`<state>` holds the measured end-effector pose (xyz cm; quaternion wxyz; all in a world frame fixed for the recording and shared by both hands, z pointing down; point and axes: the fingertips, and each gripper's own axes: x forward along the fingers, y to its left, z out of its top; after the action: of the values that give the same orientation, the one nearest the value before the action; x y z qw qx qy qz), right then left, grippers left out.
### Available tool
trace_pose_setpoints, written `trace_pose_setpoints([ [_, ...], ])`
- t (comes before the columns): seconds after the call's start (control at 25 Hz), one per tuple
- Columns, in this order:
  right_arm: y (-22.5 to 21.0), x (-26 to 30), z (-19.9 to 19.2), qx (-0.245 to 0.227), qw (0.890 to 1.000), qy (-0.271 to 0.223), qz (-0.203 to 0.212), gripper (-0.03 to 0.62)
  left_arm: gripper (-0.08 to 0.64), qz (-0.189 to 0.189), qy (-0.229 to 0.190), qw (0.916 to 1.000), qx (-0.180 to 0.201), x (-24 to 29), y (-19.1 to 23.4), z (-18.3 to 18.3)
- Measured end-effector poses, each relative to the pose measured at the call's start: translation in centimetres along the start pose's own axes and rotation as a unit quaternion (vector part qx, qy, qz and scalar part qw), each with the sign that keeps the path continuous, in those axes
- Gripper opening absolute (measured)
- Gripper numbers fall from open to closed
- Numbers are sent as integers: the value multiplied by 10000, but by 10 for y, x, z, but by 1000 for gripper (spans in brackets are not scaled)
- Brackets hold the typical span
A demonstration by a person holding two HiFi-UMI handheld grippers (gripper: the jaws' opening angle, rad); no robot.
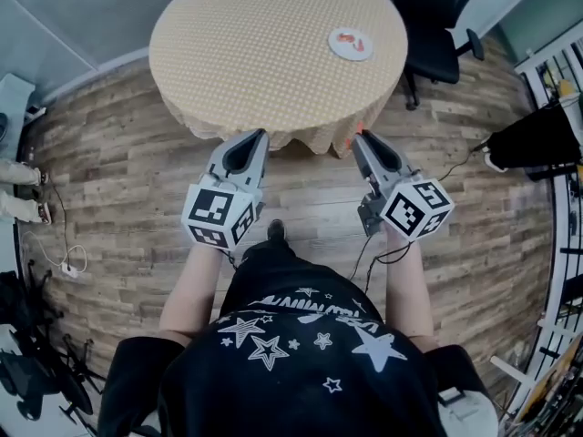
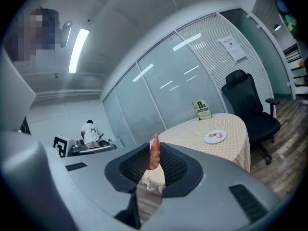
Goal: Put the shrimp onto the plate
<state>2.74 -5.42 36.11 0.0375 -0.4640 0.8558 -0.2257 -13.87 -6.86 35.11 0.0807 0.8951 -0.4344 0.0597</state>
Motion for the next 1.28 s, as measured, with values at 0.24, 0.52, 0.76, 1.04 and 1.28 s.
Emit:
trace_pose_setpoints([
  [0.24, -4, 28, 7, -96, 9998, 74, -168, 72, 11, -65, 33, 9999, 104, 17, 27, 2],
  [0.52, -5, 60, 15, 11, 9994, -58, -337, 72, 11, -413, 64, 9991, -46, 33, 47, -2],
  [0.76, -2, 65, 8, 141, 9986, -116, -501, 72, 11, -710, 115, 9974, -80, 44, 57, -9],
  [1.04, -23, 48, 10, 236, 9960, -198, -842, 72, 11, -859, 133, 9962, -78, 57, 51, -9],
  [1.28, -44, 58, 12, 340, 9968, -217, -687, 72, 11, -709, 186, 9973, 3, 69, 51, -10],
])
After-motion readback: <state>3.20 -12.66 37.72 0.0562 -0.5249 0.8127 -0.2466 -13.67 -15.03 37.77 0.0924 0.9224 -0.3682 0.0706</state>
